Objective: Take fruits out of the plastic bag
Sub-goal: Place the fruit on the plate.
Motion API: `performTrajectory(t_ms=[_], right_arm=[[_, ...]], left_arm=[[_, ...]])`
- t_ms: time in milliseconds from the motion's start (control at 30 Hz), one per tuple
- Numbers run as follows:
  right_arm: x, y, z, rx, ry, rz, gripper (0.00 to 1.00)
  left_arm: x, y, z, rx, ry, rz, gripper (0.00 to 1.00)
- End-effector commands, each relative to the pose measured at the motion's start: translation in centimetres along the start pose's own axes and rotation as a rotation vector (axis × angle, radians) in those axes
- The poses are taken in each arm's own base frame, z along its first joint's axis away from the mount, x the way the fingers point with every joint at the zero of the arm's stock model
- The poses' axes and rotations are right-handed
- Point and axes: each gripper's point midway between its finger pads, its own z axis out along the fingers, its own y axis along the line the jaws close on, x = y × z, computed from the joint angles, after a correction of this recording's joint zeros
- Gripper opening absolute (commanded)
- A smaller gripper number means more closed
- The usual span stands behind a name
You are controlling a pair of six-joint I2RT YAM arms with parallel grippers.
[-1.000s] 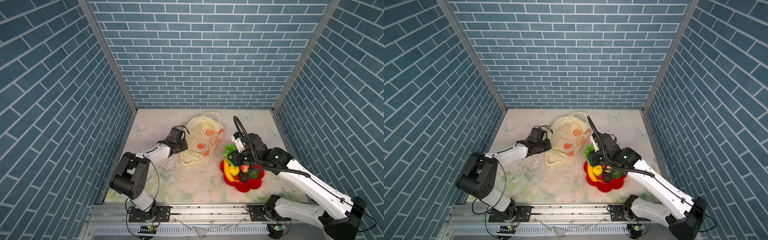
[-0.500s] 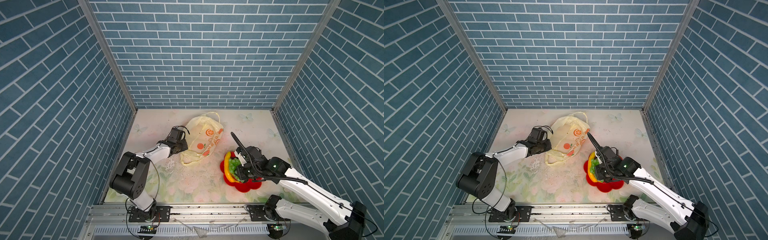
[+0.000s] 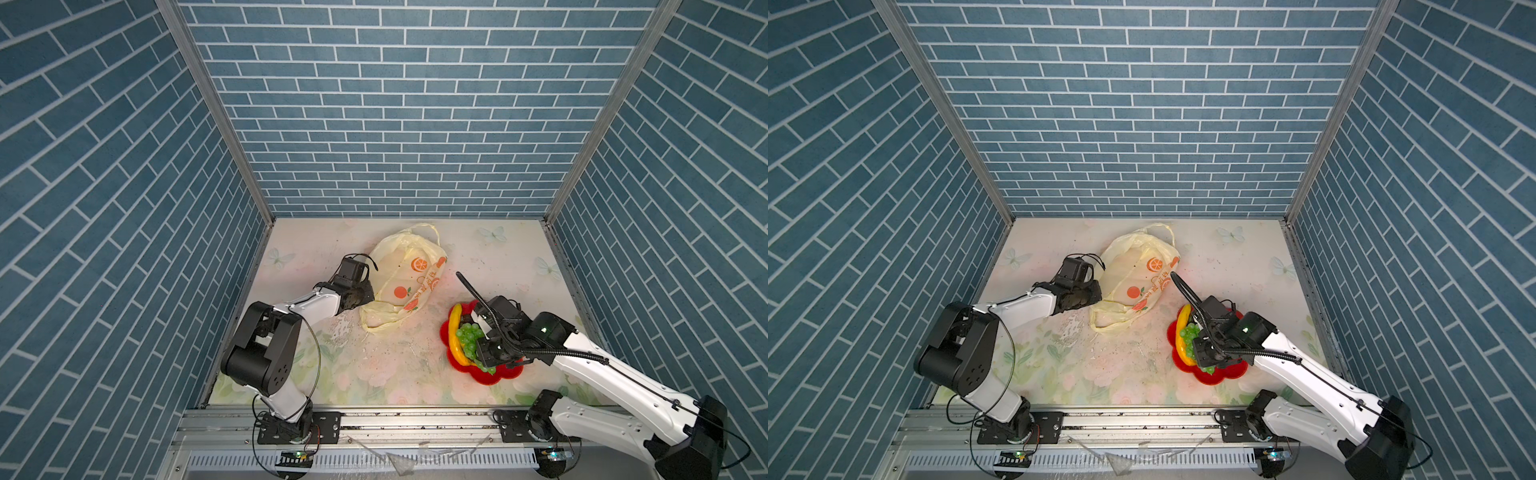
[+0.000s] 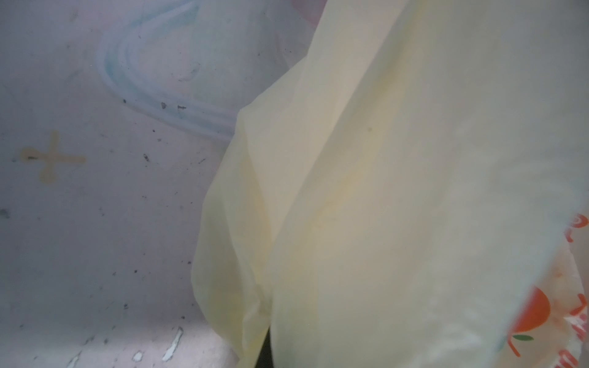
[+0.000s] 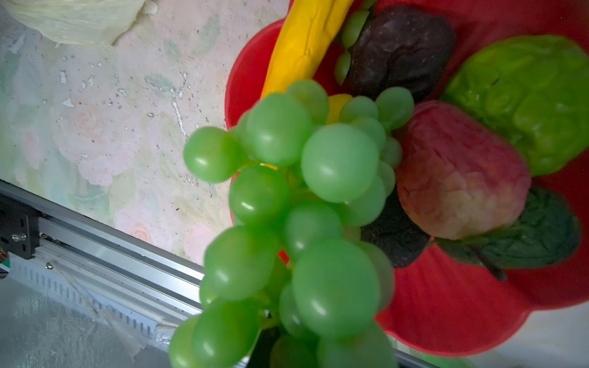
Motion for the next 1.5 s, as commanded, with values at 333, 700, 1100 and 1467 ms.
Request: performTrajectory(t_ms=[333, 700, 1100, 1467], right_arm=[[1.2, -1.3, 0.2, 0.128, 0.107, 0.024, 0.20], [1.7, -1.5, 0.5, 0.157, 0.131, 0.032, 0.39], [1.9, -1.6, 2.0, 0.123, 0.075, 0.140, 0.49], [2.6, -3.7, 1.6, 0.235, 0.083, 0.177, 0.45]], left_arm=[[0.6, 1.5, 0.7, -0.021, 0.022, 0.001, 0.10], [0.5, 1.8, 0.8, -0.023, 0.020, -0.001, 0.11], [0.4, 2.0, 0.7, -0.028, 0.020, -0.006, 0.11], [0.4, 2.0, 0.7, -0.028, 0.022, -0.006, 0.12]])
